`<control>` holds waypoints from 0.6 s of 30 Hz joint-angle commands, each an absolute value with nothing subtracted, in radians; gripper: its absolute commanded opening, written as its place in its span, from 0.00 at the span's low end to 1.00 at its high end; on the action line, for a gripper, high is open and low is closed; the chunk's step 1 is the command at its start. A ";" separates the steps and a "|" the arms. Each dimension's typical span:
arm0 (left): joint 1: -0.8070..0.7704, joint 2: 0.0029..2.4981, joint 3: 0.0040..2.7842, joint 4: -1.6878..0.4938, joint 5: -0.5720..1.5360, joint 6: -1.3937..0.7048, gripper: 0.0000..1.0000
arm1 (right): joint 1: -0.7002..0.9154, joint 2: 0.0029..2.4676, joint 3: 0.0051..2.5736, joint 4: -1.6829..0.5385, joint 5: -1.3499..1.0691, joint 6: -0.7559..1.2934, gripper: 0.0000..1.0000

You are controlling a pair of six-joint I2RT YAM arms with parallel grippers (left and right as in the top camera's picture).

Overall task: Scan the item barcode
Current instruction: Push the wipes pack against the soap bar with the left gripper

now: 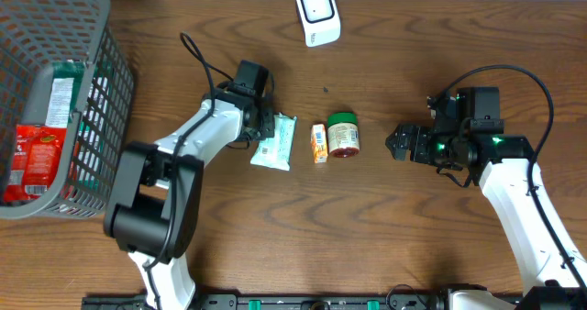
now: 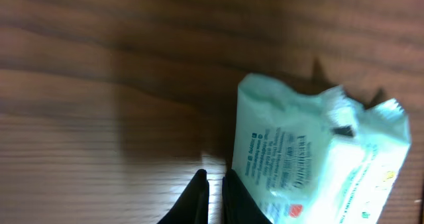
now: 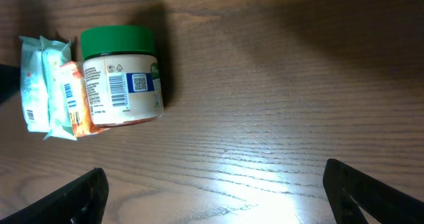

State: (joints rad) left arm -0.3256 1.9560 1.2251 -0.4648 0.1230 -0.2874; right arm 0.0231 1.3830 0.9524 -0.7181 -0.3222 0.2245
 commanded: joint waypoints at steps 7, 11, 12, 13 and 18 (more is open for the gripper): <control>-0.355 2.005 1.228 -0.477 0.252 -0.310 0.11 | 0.035 1.382 0.966 -0.719 -0.330 0.231 0.99; -0.377 2.005 1.228 -0.480 0.251 -0.337 0.11 | 0.035 1.382 0.966 -0.719 -0.330 0.231 0.99; -0.384 2.005 1.228 -0.480 0.250 -0.356 0.11 | 0.035 1.382 0.966 -0.719 -0.330 0.231 0.99; -0.385 2.005 1.228 -0.480 0.250 -0.371 0.11 | 0.035 1.382 0.966 -0.719 -0.330 0.231 0.99; -0.380 1.999 1.229 -0.488 0.207 -0.383 0.17 | 0.035 1.382 0.966 -0.719 -0.330 0.231 0.99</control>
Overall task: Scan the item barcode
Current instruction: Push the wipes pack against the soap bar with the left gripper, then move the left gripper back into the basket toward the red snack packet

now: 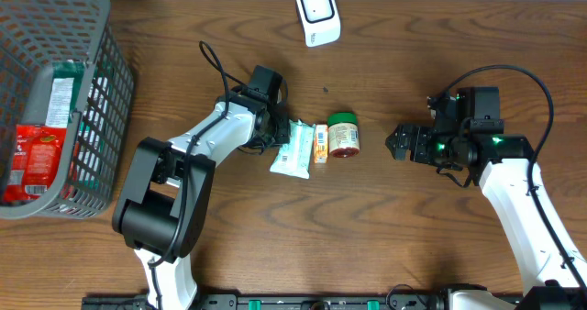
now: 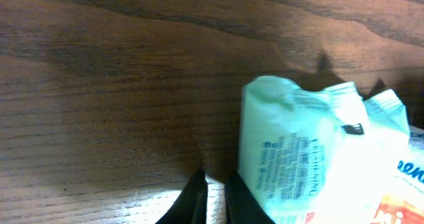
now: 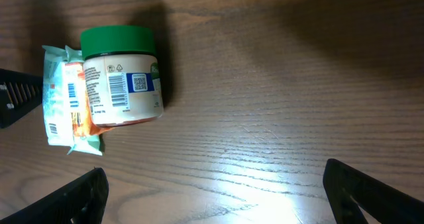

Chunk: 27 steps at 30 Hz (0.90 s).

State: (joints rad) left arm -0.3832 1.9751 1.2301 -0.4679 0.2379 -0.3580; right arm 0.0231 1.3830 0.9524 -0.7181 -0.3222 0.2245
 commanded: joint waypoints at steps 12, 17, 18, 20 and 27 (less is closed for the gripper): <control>-0.414 1.987 1.228 -0.646 0.188 -0.383 0.17 | 0.035 1.382 0.966 -0.719 -0.330 0.231 0.99; -0.440 1.987 1.228 -0.647 0.188 -0.393 0.17 | 0.035 1.382 0.966 -0.719 -0.330 0.231 0.99; -0.440 1.987 1.228 -0.647 0.189 -0.408 0.17 | 0.035 1.382 0.966 -0.719 -0.330 0.231 0.99; -0.440 1.987 1.228 -0.648 0.195 -0.423 0.17 | 0.035 1.382 0.966 -0.719 -0.330 0.231 0.99; -0.435 1.944 1.251 -0.670 0.061 -0.398 0.24 | 0.035 1.382 0.966 -0.719 -0.330 0.231 0.99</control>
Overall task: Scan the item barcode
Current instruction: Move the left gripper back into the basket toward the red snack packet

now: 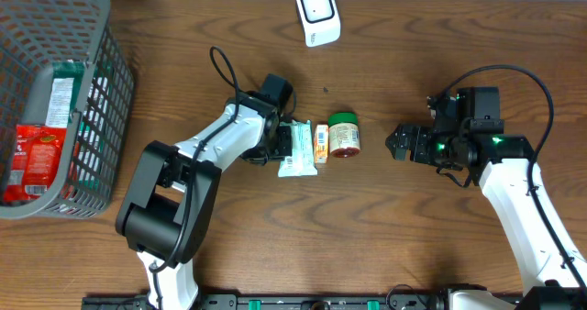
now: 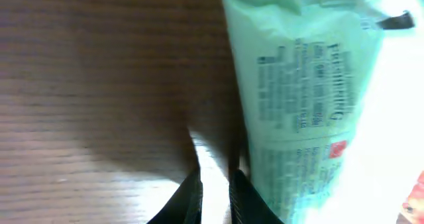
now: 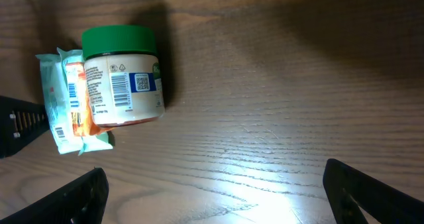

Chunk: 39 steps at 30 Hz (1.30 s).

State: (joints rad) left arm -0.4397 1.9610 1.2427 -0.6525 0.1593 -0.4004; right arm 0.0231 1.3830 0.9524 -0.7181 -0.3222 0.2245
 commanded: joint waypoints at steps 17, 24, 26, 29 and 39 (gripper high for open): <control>-0.119 1.624 1.784 -0.986 -0.016 -0.214 0.70 | 0.035 1.382 0.966 -0.719 -0.330 0.231 0.99; 0.245 1.547 1.840 -0.967 -0.016 -0.214 0.79 | 0.034 1.382 0.966 -0.719 -0.330 0.231 0.99; 0.335 1.549 1.839 -0.974 -0.016 -0.214 0.81 | 0.035 1.382 0.966 -0.719 -0.330 0.231 0.99; 0.457 1.565 1.827 -1.007 -0.016 -0.215 0.81 | 0.035 1.382 0.966 -0.719 -0.330 0.231 0.99; 0.647 1.667 1.655 -1.037 -0.016 -0.267 0.81 | 0.034 1.382 0.966 -0.719 -0.330 0.231 0.99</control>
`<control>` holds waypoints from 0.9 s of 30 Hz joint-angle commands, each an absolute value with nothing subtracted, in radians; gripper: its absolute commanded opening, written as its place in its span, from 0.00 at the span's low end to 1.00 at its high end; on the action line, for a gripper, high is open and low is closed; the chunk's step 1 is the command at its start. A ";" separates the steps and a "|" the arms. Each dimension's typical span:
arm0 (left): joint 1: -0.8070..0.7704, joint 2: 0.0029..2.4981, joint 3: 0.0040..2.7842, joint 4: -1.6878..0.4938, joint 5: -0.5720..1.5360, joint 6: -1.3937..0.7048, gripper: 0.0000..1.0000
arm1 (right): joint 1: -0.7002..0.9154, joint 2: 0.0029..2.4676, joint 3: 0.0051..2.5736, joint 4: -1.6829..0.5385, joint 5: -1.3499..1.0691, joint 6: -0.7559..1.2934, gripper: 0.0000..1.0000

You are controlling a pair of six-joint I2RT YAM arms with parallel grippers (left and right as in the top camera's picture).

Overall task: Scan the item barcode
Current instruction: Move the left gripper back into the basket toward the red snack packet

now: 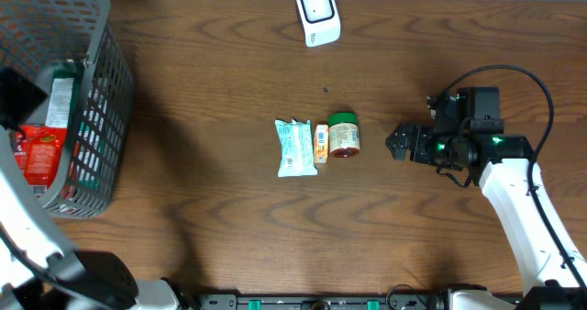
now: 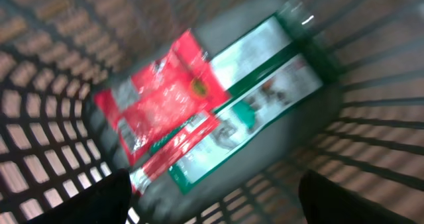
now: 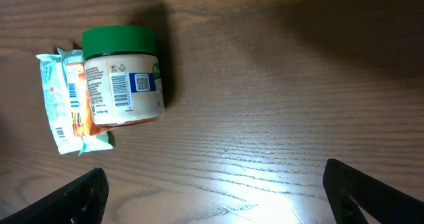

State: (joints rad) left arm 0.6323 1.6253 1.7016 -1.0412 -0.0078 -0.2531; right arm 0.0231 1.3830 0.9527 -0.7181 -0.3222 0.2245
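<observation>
Three items lie in a row mid-table: a mint-green pack [image 1: 295, 148], a small orange pack [image 1: 319, 143] and a green-lidded jar [image 1: 344, 134] on its side, its barcode [image 3: 118, 90] facing up. The white scanner [image 1: 317, 15] stands at the far edge. My left gripper [image 2: 212, 201] hangs open over the grey basket, with a red packet [image 2: 159, 101] and a green-and-white packet [image 2: 265, 78] below it. My right gripper [image 3: 215, 191] stands open and holds nothing, to the right of the jar.
The grey mesh basket [image 1: 96, 90] fills the far left corner, and my left arm [image 1: 23, 218] rises along the table's left edge beside it. Bare wood [image 1: 211, 62] lies between the basket and the row of items.
My left gripper was shut, low on the table against the mint-green pack's left side. Now it is open above the basket at the far left. The pack stays beside the orange pack.
The mint-green pack first lay tilted, apart from the orange pack, with my shut left gripper at its left side. Then it was closer, then straight against the orange pack. My left gripper is now open over the basket. The right arm has not moved.
</observation>
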 commanded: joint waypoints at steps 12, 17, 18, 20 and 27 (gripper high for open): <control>0.651 1.845 1.505 -0.939 -0.117 -0.251 0.81 | 0.035 1.382 0.966 -0.719 -0.330 0.231 0.99; 0.651 1.919 1.491 -0.934 -0.117 -0.228 0.78 | 0.035 1.382 0.966 -0.719 -0.330 0.231 0.99; 0.651 1.934 1.491 -0.936 -0.117 -0.220 0.75 | 0.035 1.382 0.966 -0.719 -0.330 0.231 0.99; 0.651 1.961 1.491 -0.937 -0.117 -0.218 0.72 | 0.035 1.382 0.966 -0.719 -0.330 0.231 0.99; 0.651 2.005 1.491 -0.937 -0.112 -0.218 0.68 | 0.035 1.382 0.966 -0.719 -0.330 0.231 0.99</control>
State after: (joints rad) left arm 0.6472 1.9919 1.4971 -0.9344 -0.0971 -0.2298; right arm 0.0231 1.3830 0.9527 -0.7181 -0.3222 0.2245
